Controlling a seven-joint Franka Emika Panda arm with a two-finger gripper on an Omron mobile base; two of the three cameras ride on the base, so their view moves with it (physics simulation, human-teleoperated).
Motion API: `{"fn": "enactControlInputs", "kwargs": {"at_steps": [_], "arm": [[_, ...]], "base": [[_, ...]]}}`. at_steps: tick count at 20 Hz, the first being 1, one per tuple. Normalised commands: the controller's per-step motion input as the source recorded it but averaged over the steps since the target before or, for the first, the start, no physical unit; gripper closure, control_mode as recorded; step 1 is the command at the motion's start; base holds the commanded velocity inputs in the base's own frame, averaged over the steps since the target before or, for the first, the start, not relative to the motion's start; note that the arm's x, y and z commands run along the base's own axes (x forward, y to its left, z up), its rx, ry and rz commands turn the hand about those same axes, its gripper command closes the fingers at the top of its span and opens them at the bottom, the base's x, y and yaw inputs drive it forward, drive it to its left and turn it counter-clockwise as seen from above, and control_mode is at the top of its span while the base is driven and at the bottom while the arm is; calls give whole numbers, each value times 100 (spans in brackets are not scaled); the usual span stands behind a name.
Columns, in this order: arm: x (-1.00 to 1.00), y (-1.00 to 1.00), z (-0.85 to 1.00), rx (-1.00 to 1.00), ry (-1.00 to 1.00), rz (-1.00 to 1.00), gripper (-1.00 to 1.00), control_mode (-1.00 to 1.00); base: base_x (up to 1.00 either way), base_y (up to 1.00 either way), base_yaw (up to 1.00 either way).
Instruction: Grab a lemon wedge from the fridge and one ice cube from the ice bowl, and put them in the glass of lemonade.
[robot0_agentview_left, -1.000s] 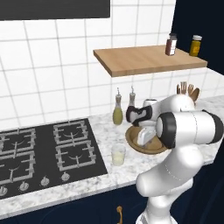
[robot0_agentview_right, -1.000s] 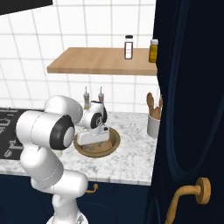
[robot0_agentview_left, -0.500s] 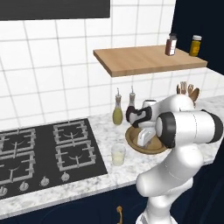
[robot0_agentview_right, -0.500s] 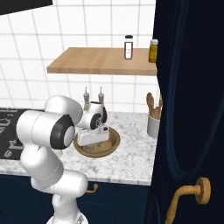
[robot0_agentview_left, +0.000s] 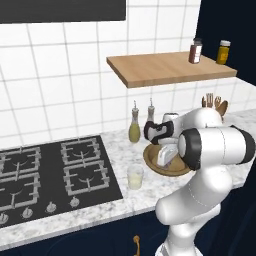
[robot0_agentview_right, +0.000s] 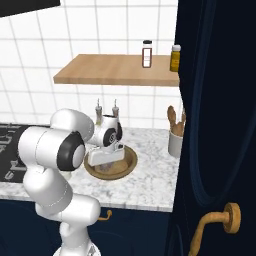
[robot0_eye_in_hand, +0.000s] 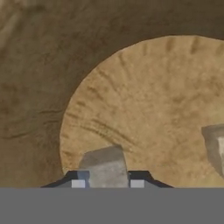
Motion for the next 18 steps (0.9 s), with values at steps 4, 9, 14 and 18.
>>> {"fn": "enactControlInputs", "kwargs": {"at_steps": [4,9,14,18], "arm": [[-18,0,0,0,0,0,100,-100],[-39,3,63,0,-11,0,100,-100],[-36,6,63,0,-10,-2,100,-100],[-66,30,34,0,-2,-21,100,-100]], "base": [[0,0,0],[0,0,0],[0,0,0],[0,0,0]]}}
